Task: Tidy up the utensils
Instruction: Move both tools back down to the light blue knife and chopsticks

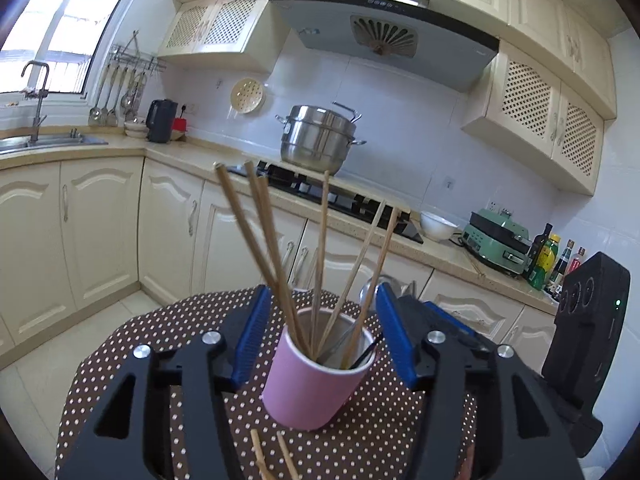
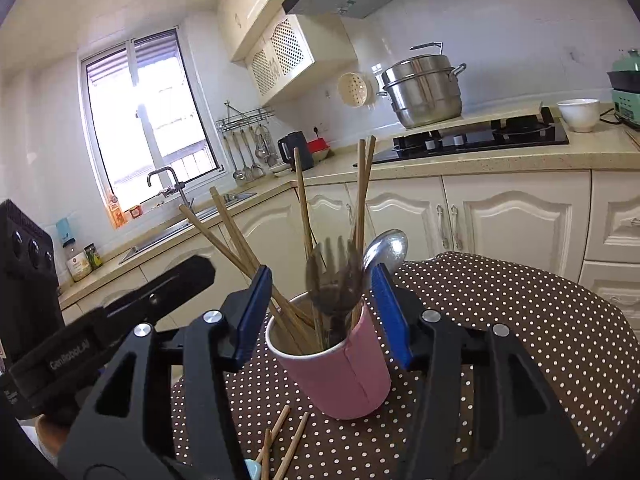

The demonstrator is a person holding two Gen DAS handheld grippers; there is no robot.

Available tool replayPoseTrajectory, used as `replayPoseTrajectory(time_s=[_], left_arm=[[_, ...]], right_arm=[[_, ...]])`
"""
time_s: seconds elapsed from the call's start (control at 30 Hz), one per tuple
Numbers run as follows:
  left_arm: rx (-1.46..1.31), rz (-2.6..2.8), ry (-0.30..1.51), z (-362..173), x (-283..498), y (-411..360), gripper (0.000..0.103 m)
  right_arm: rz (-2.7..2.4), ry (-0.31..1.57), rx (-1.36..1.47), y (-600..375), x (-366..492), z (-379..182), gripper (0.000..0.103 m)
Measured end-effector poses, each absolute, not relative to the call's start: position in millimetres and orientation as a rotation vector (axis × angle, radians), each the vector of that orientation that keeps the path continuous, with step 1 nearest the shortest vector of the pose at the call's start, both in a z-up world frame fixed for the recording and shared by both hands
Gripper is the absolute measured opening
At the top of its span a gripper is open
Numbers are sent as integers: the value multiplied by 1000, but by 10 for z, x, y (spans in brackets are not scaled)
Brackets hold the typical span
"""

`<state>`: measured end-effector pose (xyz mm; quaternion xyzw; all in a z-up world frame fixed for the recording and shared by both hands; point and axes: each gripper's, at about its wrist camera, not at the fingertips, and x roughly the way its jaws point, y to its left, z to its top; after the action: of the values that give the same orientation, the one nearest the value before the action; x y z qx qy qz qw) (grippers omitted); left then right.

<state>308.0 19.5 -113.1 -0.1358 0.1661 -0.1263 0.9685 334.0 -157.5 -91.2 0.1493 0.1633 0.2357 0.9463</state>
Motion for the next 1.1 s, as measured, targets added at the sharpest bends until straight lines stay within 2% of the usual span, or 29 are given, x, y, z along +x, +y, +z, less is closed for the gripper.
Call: replayPoseTrajectory(time_s=[0.13, 0.27, 0.47, 0.73, 0.77, 0.8, 0.93, 1.1], left_arm=[[-300, -255, 388, -1141, 2986, 269, 59], [-268, -257, 514, -1201, 2924, 277, 59], [-190, -251, 761, -1449, 2867, 247, 59], [-212, -274, 972, -1900, 2764, 244, 58], [-230, -289, 990, -1939, 2750, 241, 54], [-238, -294, 1002, -1967, 2735, 236, 45], [-249, -291, 1058, -2095, 2706, 186, 33], [-245, -274, 1110, -2212, 2695, 142, 33]], right_arm=[[466, 333, 304, -1625, 3223, -878, 55], [463, 362, 285, -1657, 3093, -865, 56], [459, 471, 183, -1594, 2906, -994, 58], [489, 660, 123, -1534, 2752, -1307, 58], [487, 677, 119, -1533, 2727, -1346, 58], [491, 686, 118, -1533, 2720, -1362, 58], [499, 737, 118, -1514, 2644, -1468, 58], [520, 780, 105, -1478, 2572, -1539, 58]])
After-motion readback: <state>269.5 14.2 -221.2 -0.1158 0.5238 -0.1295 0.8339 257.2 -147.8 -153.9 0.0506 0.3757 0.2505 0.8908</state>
